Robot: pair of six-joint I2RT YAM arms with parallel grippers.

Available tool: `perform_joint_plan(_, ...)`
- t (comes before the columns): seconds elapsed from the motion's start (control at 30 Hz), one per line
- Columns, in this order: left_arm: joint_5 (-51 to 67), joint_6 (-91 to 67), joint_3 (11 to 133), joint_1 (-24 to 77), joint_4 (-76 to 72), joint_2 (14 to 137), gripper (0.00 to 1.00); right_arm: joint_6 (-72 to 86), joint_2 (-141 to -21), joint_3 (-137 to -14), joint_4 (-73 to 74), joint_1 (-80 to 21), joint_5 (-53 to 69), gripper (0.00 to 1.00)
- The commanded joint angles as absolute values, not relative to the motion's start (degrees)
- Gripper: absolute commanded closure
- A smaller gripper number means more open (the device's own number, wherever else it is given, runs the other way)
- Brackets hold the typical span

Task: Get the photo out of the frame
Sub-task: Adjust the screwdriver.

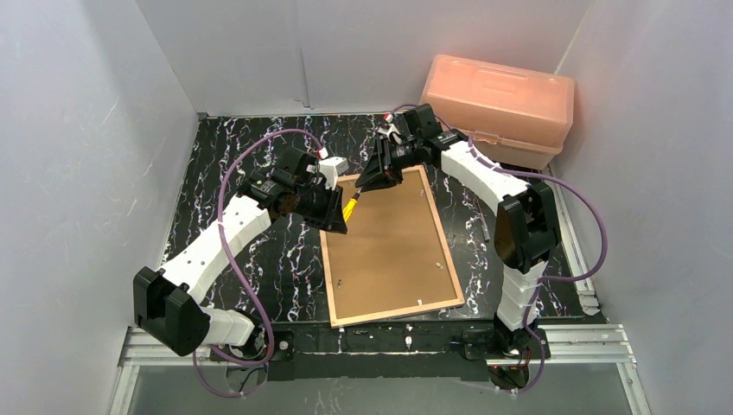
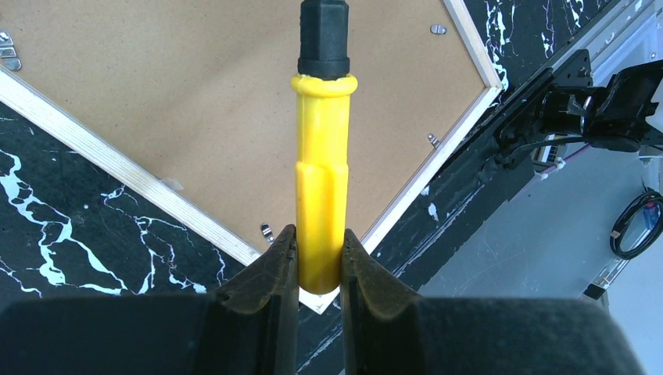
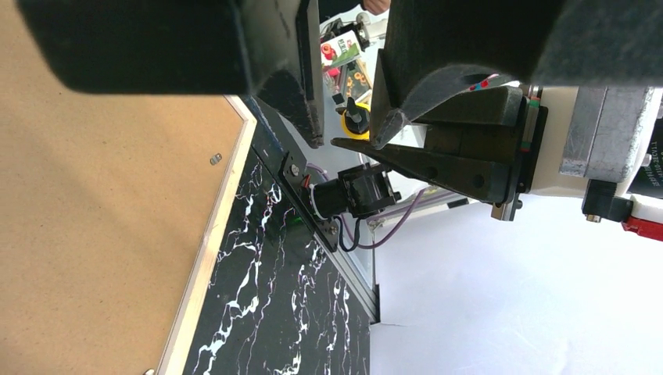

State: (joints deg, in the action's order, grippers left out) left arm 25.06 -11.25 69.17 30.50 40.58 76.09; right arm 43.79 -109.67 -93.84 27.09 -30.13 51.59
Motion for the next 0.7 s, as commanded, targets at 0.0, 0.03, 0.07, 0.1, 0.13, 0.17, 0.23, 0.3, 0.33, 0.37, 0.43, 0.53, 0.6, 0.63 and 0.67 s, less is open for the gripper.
perform_joint_plan(0.0, 25.7, -10.1, 70.3, 30.8, 41.5, 75.0, 1.0, 42.5, -109.5, -94.3, 27.5, -29.6, 53.3, 0.66)
perform_joint_plan(0.03, 25.8, -10.1, 70.3, 30.8, 41.5, 75.0, 1.0, 42.6, -109.6, -94.5, 27.4, -29.6, 53.3, 0.68)
perform_joint_plan(0.07, 25.8, -10.1, 70.4, 30.8, 41.4, 75.1, 1.0, 42.7, -109.7, -94.7, 27.3, -29.6, 53.3, 0.7)
perform_joint_plan(0.1, 25.8, -10.0, 70.5, 30.8, 41.5, 75.1, 1.0, 42.7, -109.8, -94.9, 27.3, -29.6, 53.5, 0.71)
perform_joint_plan(0.13, 25.8, -9.9, 70.5, 30.8, 41.5, 75.1, 1.0, 42.7, -109.8, -94.9, 27.3, -29.6, 53.6, 0.72)
perform_joint_plan(0.17, 25.7, -9.9, 70.6, 30.8, 41.4, 75.1, 1.0, 42.7, -109.9, -94.9, 27.3, -29.6, 53.7, 0.72)
perform_joint_plan(0.23, 25.6, -9.8, 70.6, 30.8, 41.5, 75.1, 1.0, 42.7, -109.8, -94.7, 27.2, -29.6, 53.8, 0.72)
perform_joint_plan(0.3, 25.6, -9.9, 70.7, 30.8, 41.5, 75.2, 1.0, 42.8, -109.7, -94.4, 27.1, -29.6, 54.0, 0.73)
perform_joint_plan(0.33, 25.7, -9.9, 70.7, 30.9, 41.5, 75.3, 1.0, 42.9, -109.6, -94.4, 27.0, -29.6, 54.0, 0.73)
perform_joint_plan(0.37, 25.7, -9.8, 70.8, 31.0, 41.4, 75.3, 1.0, 43.0, -109.6, -94.2, 26.9, -29.6, 54.0, 0.73)
perform_joint_plan(0.43, 25.8, -9.9, 71.0, 30.9, 41.4, 75.5, 1.0, 43.1, -109.6, -94.1, 26.6, -29.6, 54.1, 0.74)
perform_joint_plan(0.53, 25.7, -9.9, 71.2, 31.0, 41.5, 75.7, 1.0, 43.5, -109.6, -94.1, 26.2, -29.6, 54.4, 0.83)
perform_joint_plan(0.6, 25.5, -10.1, 71.2, 31.0, 41.4, 75.8, 1.0, 43.5, -109.5, -94.1, 26.0, -29.6, 54.6, 0.95)
perform_joint_plan(0.63, 25.4, -10.3, 71.2, 31.0, 41.5, 75.8, 0.98, 43.6, -109.4, -94.0, 26.0, -29.5, 54.3, 0.99)
perform_joint_plan(0.67, 25.3, -10.5, 71.3, 31.0, 41.5, 75.8, 0.95, 43.6, -109.2, -94.0, 26.1, -29.5, 54.0, 0.99)
